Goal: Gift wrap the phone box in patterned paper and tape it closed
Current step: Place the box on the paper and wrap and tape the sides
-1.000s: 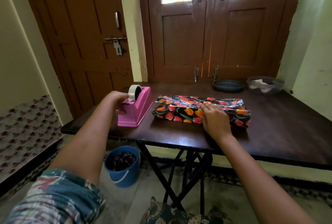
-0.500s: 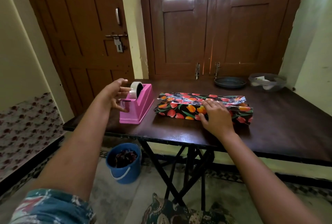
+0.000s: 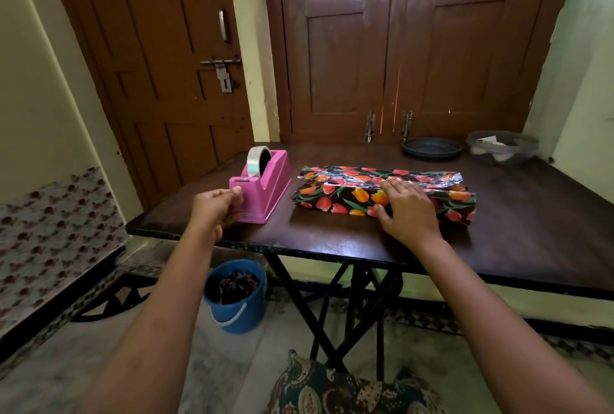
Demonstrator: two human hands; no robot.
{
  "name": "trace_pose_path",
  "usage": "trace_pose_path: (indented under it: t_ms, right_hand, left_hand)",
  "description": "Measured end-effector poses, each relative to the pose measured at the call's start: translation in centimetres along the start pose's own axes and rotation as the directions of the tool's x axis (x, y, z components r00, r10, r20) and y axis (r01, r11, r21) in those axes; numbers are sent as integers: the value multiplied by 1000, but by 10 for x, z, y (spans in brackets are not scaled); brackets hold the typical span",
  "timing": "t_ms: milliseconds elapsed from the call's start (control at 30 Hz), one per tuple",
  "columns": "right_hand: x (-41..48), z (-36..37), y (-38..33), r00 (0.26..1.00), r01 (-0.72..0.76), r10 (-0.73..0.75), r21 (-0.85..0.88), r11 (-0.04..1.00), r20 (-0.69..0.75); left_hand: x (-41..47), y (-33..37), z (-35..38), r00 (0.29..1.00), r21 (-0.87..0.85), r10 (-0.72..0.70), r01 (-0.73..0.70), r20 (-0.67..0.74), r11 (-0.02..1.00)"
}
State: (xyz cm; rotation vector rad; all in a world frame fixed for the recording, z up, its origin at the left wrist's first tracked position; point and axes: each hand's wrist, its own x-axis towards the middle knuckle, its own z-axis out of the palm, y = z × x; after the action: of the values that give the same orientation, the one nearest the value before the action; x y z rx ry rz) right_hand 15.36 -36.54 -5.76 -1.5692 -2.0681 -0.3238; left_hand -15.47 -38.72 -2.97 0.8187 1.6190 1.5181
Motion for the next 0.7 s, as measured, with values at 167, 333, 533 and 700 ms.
trace_pose_path:
  t_ms: [167, 333, 533, 700]
  right_hand:
    - [0, -1, 1, 1000, 8, -8, -2, 1000, 15]
    - [0, -1, 1, 1000, 3, -3, -6, 1000, 21]
    - [0, 1, 1, 1000, -7, 7, 3, 1000, 8]
    - [0, -4, -1, 999, 1, 1, -52, 999, 39]
  left_hand:
    - [6, -5, 1, 1000, 57, -6, 6, -4, 998]
    - [10, 0, -3, 965, 666, 244, -118, -99, 736]
    - [-9, -13, -13, 949, 619, 313, -218, -48, 755]
    - [-37, 14, 38, 929, 242, 284, -339, 236, 909]
